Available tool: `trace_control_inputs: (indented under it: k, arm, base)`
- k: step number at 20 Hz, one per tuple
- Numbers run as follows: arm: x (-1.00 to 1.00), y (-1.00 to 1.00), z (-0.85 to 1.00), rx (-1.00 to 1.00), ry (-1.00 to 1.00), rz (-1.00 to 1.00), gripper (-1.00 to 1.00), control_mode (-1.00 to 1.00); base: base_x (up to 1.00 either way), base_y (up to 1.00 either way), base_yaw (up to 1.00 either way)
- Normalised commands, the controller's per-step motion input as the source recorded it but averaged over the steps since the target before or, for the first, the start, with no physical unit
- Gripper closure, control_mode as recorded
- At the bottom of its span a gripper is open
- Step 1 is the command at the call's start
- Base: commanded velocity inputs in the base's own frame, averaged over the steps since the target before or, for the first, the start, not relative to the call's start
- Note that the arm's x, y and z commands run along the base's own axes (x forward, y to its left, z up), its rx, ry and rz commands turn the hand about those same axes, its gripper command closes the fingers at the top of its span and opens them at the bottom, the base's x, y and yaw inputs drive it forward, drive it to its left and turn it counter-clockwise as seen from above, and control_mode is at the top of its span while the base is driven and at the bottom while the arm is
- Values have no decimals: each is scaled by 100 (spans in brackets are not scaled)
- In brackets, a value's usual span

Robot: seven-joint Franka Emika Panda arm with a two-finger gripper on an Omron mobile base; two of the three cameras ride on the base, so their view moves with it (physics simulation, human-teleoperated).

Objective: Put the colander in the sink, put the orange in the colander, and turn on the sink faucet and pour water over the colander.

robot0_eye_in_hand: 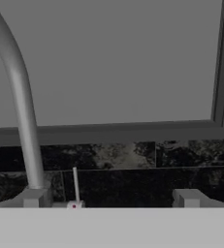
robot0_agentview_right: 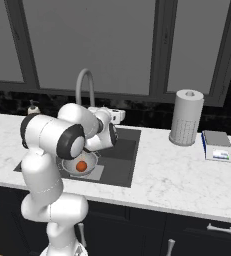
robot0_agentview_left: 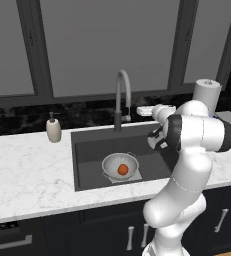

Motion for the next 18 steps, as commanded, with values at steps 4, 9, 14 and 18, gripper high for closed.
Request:
trace_control_inputs:
  k: [4, 9, 14, 18]
  arm:
    - [16, 0, -13, 0, -8, 0, -100, -100]
    - [13, 0, -13, 0, -6, 0, -100, -100]
    - [10, 0, -14, 0, -5, 0, -100, -100]
    - [2, 0, -18, 0, -4, 0, -100, -100]
  base:
    - [0, 0, 0]
    - [0, 0, 0]
    - [0, 0, 0]
    - [0, 0, 0]
